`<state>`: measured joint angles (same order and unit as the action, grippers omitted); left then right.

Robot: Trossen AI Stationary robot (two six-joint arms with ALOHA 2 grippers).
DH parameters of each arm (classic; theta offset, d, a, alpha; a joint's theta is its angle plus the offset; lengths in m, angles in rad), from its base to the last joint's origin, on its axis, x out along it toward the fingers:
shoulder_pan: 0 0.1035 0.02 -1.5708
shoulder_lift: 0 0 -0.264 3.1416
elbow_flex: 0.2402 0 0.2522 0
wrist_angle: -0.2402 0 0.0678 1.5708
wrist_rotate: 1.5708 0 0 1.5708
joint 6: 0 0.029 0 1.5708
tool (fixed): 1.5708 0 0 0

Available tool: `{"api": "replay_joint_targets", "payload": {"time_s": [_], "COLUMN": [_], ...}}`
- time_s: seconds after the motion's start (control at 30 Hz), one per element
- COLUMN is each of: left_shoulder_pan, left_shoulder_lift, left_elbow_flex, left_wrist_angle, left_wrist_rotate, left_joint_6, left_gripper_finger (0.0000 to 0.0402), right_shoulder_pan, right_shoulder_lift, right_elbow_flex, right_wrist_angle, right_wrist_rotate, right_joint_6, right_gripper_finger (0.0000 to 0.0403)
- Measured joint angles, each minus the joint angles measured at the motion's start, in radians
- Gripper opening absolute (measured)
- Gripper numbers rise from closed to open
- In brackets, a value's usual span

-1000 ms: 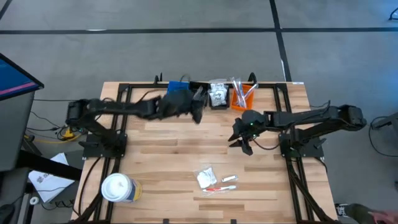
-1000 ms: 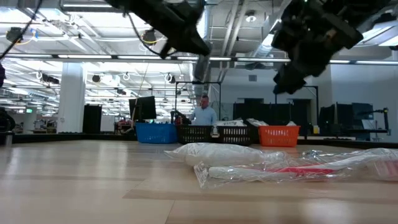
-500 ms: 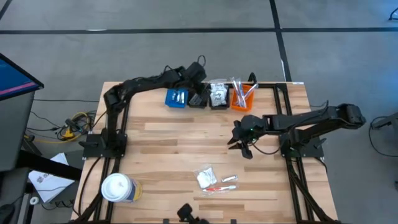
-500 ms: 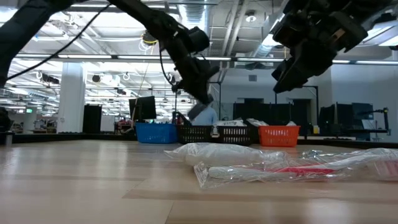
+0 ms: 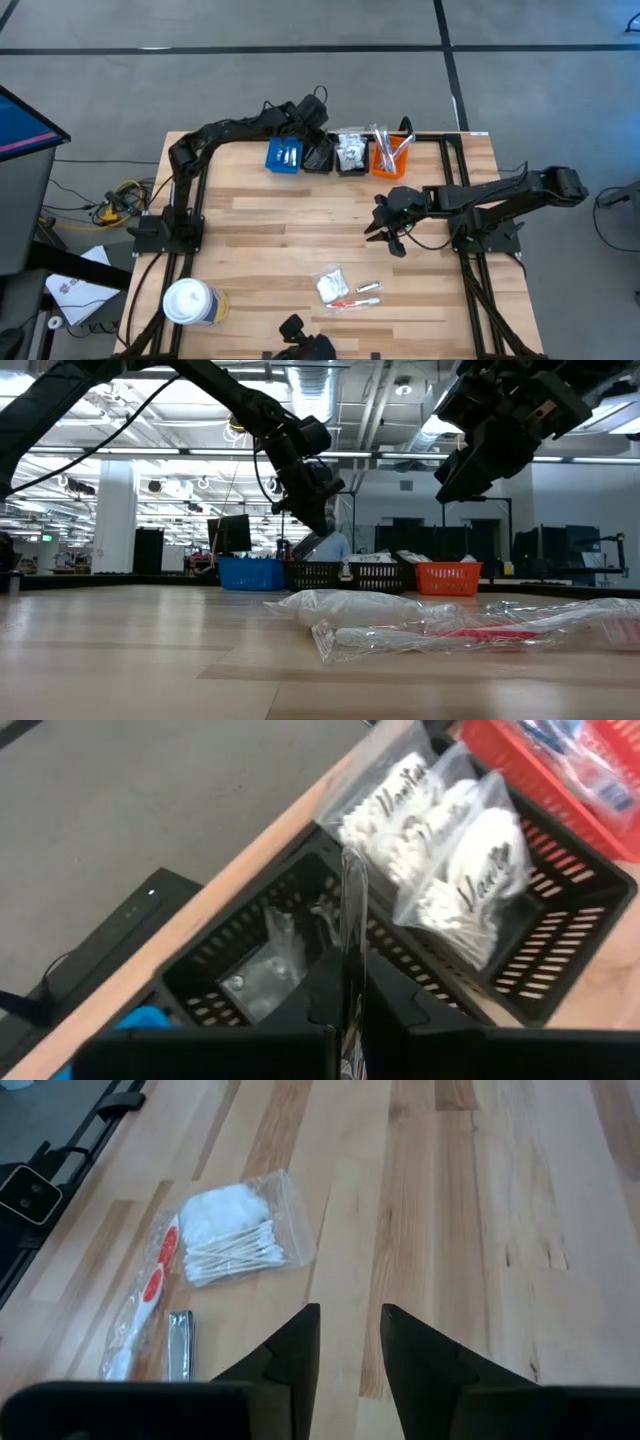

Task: Pick & Place Travel size toiletries
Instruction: Put the black comb into the left black bin, then put the white vanity pack into the right black bin

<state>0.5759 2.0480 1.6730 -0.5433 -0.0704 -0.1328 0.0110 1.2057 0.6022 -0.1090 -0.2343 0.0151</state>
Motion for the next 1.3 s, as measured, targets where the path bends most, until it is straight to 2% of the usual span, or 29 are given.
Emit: {"api": "replay_joint_targets", "payload": {"time_s": [0.3, 0.5, 0.87, 1.07, 1.3], "left_shoulder_pan": [-0.007, -0.008, -0.008, -0.044, -0.187], "left_shoulder_lift": [0.041, 0.046, 0.005, -0.054, -0.093], "left_elbow_flex": [-0.001, -0.001, -0.001, -0.001, -0.001], "left_wrist_angle": [0.015, 0.014, 0.015, 0.007, -0.002], "left_wrist_rotate": [0.006, -0.053, -0.086, -0.09, -0.089], "left_joint_6": [0.002, 0.001, 0.002, -0.01, 0.003], "left_gripper_finger": [0.0017, 0.005, 0.0115, 0.0105, 0.0063], "right_shoulder_pan": [0.0, 0.0, 0.0, 0.0, 0.023], "right_shoulder_lift": [0.0, 0.0, 0.0, 0.0, 0.0], "right_elbow_flex": [0.0, 0.0, 0.0, 0.0, -0.022], "right_wrist_angle": [0.015, 0.011, -0.004, -0.019, -0.011], "right_wrist_rotate": [0.0, 0.0, 0.0, 0.0, 0.0], "right_joint_6": [0.0, -0.013, -0.023, -0.022, -0.015], "right_gripper_finger": [0.0102, 0.0102, 0.0102, 0.0102, 0.0102]}}
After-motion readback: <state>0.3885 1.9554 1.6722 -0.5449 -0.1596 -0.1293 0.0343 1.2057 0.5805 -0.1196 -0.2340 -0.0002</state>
